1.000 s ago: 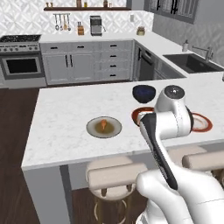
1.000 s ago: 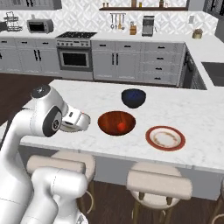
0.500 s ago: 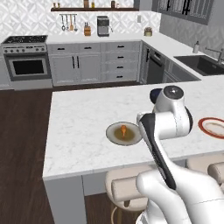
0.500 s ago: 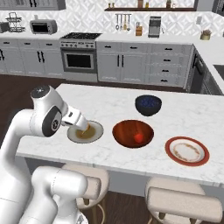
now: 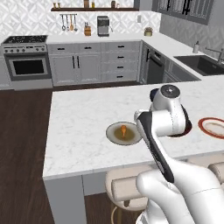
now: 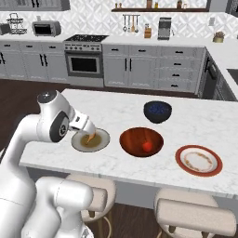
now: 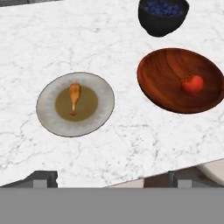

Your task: Pick the chicken drumstick and tomato from their plates and place them in the bowl. Then put the bowl in the fridge.

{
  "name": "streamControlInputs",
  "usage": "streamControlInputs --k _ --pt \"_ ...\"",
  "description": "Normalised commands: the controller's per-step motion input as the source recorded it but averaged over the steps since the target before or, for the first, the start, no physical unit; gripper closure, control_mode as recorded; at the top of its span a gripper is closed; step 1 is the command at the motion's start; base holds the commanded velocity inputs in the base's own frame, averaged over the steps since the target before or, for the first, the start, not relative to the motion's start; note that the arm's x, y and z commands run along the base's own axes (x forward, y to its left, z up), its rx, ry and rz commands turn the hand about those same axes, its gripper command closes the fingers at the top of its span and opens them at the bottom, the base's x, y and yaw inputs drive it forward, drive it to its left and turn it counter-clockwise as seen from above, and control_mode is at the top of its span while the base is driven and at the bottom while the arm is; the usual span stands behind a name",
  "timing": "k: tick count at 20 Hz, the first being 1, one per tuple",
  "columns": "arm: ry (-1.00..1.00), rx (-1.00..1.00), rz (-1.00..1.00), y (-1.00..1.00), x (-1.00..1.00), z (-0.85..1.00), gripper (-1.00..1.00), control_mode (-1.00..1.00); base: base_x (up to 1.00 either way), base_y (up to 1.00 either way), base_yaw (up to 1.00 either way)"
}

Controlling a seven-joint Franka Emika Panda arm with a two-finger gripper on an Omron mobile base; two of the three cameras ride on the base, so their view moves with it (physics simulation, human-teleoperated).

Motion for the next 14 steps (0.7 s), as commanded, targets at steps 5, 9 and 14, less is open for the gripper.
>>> streamControlInputs --k 5,9,14 --pt "0.03 0.0 0.0 0.61 1.0 -0.22 -1.0 -1.0 0.0 0.0 0.0" --pt "0.1 0.09 0.01 0.56 0.86 -0.68 -1.0 -1.0 0.0 0.0 0.0" --pt "0.15 0.15 0.05 0.03 0.83 -0.49 -1.0 -1.0 0.0 0.0 0.0"
